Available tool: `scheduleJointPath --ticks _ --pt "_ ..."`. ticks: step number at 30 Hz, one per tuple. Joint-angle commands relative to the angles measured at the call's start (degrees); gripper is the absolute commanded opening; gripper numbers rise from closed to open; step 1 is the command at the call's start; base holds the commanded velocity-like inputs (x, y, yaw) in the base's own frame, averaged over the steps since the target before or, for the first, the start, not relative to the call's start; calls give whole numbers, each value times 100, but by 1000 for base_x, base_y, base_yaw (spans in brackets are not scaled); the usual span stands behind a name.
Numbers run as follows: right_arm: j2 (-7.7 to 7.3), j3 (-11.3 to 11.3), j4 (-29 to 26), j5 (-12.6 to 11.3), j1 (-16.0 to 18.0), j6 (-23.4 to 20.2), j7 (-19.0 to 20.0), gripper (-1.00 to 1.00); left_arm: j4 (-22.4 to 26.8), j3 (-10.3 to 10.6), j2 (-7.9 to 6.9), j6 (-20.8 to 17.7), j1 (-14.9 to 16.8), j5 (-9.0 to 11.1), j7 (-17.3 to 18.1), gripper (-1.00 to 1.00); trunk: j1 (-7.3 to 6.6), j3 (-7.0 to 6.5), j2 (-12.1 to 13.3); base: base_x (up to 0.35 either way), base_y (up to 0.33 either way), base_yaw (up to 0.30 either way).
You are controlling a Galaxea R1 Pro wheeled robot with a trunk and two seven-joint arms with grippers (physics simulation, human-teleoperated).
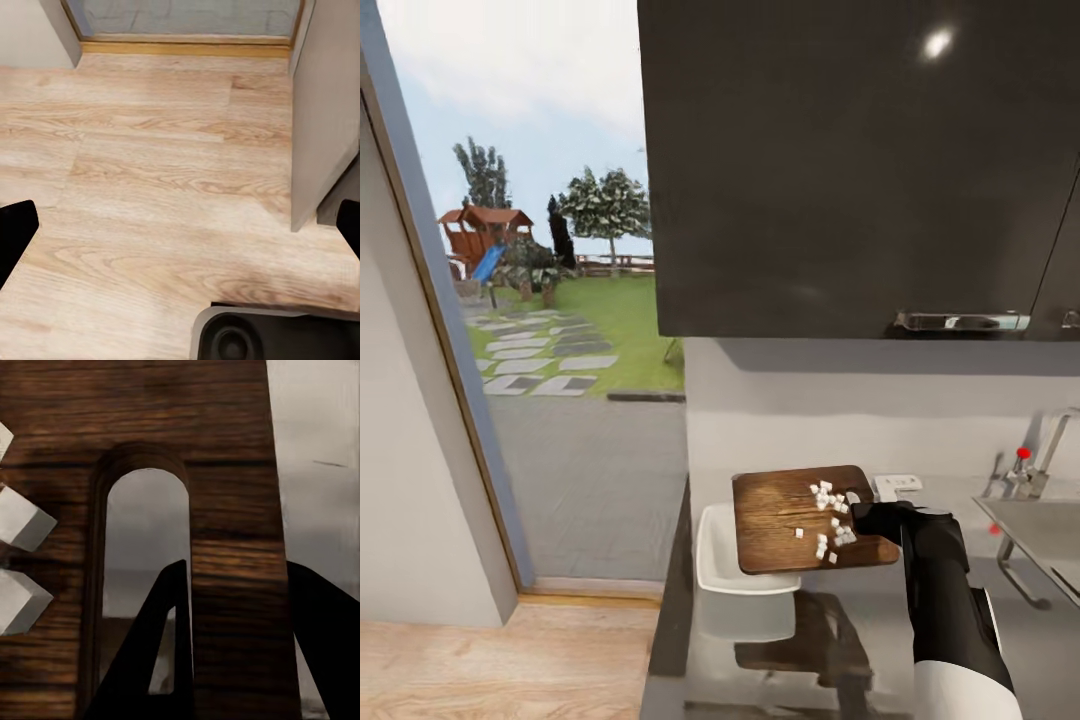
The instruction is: In the kitchen, take the Vidalia onion out of the sink, dice it on the chopping board with the paring knife, put the diced onion into the bowl on the countertop, then place both the paring knife and the chopping board into the sink.
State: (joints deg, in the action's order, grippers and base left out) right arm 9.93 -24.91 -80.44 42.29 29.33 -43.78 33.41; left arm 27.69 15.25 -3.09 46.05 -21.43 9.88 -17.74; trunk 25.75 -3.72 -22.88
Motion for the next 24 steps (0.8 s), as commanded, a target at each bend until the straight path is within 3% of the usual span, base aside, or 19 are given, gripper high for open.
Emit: scheduleJointPath --ticks 1,19,24 --pt "7 -14 -7 52 4 -7 61 -100 8 49 -8 10 -2 58 -18 100 3 -8 -3 13 248 0" --pt "7 -14 -6 43 3 -7 61 -100 17 49 -13 7 -2 58 -19 100 3 -171 -3 67 277 0" --pt "7 -14 0 34 3 -7 61 -100 17 49 -14 10 -2 58 -19 100 3 -214 -3 1 64 0"
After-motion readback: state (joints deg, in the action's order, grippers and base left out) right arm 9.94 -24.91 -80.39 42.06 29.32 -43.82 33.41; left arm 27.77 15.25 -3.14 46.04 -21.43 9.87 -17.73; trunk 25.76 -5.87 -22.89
